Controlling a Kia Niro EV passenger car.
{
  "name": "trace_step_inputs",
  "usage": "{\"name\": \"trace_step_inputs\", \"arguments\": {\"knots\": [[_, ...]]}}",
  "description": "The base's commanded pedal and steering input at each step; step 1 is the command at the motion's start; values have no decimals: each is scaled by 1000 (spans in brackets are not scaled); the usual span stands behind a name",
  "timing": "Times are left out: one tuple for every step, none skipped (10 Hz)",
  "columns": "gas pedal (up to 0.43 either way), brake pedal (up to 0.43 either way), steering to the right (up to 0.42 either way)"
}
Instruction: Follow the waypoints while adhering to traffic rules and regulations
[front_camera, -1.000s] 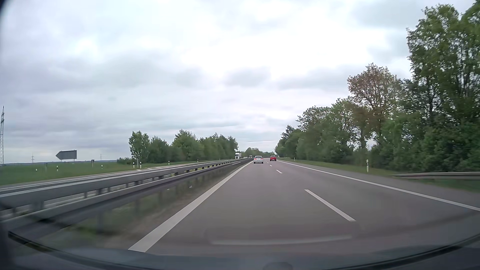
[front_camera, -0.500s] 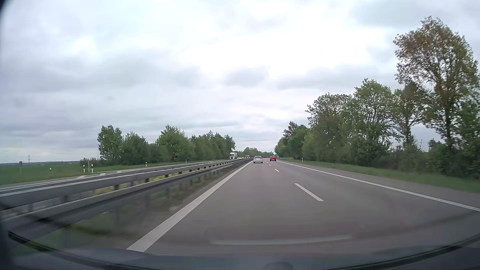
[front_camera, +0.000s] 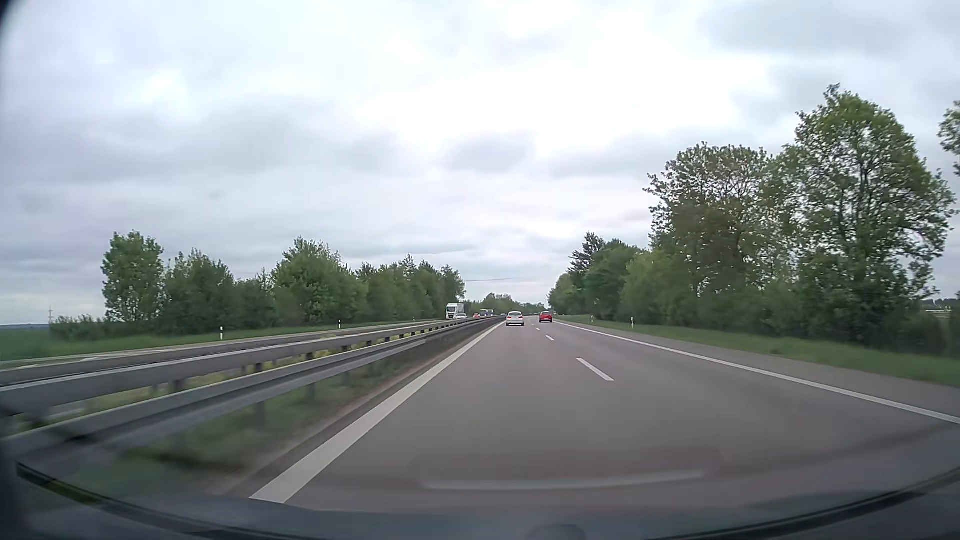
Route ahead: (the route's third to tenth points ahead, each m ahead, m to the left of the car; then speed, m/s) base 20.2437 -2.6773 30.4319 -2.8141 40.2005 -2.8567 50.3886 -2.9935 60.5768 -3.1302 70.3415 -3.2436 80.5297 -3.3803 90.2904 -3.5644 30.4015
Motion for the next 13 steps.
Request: {"name": "trace_step_inputs", "arguments": {"knots": [[260, 0, 2], [260, 0, 2], [260, 0, 2], [260, 0, 2], [260, 0, 2], [260, 0, 2], [260, 0, 2], [260, 0, 2], [260, 0, 2], [260, 0, 2], [260, 0, 2], [260, 0, 2], [260, 0, 2]]}}
